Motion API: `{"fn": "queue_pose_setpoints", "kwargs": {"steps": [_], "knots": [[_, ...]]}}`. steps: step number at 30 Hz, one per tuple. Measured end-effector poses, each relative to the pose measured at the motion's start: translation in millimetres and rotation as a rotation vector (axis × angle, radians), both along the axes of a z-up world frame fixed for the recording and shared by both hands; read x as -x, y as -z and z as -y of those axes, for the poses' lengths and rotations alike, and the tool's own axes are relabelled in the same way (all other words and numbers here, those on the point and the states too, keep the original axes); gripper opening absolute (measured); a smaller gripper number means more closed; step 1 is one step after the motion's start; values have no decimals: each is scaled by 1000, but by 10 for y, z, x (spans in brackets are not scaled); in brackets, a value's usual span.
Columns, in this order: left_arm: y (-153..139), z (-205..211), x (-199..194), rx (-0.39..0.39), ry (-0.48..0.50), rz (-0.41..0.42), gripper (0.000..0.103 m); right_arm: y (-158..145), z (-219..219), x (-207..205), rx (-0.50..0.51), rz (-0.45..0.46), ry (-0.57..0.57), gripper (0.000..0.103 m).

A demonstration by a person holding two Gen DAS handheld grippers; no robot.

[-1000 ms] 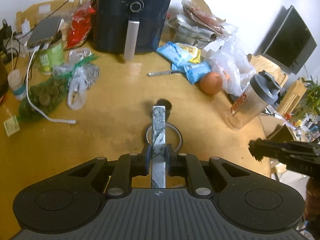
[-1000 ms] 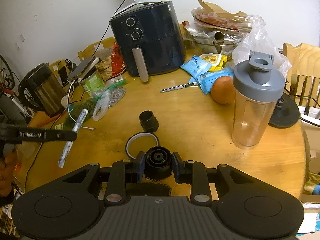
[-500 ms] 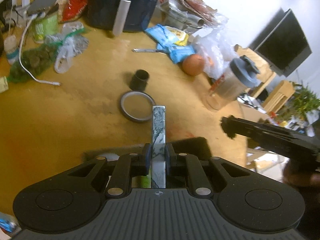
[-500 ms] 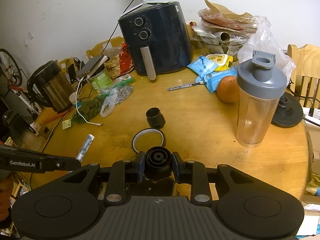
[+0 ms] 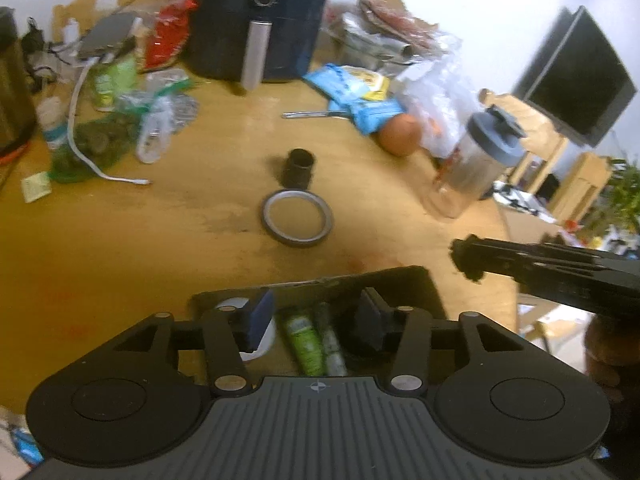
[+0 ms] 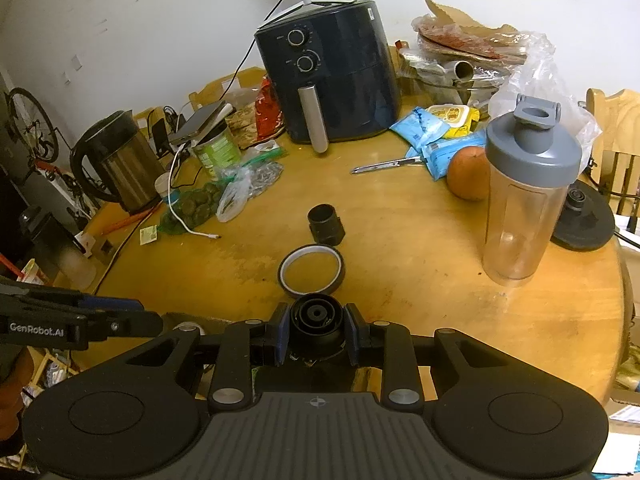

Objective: Organize objects
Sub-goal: 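Carry the foil strip into the box and release it while the right holds the knob cap, then lower the black knob cap into the box and open the right gripper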

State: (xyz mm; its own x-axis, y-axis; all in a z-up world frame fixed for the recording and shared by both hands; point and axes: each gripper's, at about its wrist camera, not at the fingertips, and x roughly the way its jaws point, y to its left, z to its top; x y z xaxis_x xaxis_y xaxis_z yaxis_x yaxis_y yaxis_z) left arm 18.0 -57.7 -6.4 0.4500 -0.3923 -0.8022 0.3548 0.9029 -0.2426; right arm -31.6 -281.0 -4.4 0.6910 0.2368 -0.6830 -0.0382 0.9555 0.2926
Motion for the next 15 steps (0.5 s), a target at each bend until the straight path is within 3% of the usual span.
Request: {"fn": "queue_pose_setpoints", "kwargs": {"steps": [10, 12, 13, 15], "knots": [[18, -71, 102, -128, -64, 29, 56, 28, -125, 23, -9, -8, -53, 31], [24, -98, 126, -141, -77, 33, 63, 21, -164, 6, -12, -6, -69, 31], [28, -118, 142, -142, -83, 35, 72, 18, -191, -3, -13, -5, -78, 31], [23, -148, 169, -144, -101, 46, 77, 6, -242, -31, -14, -1, -97, 31]]}}
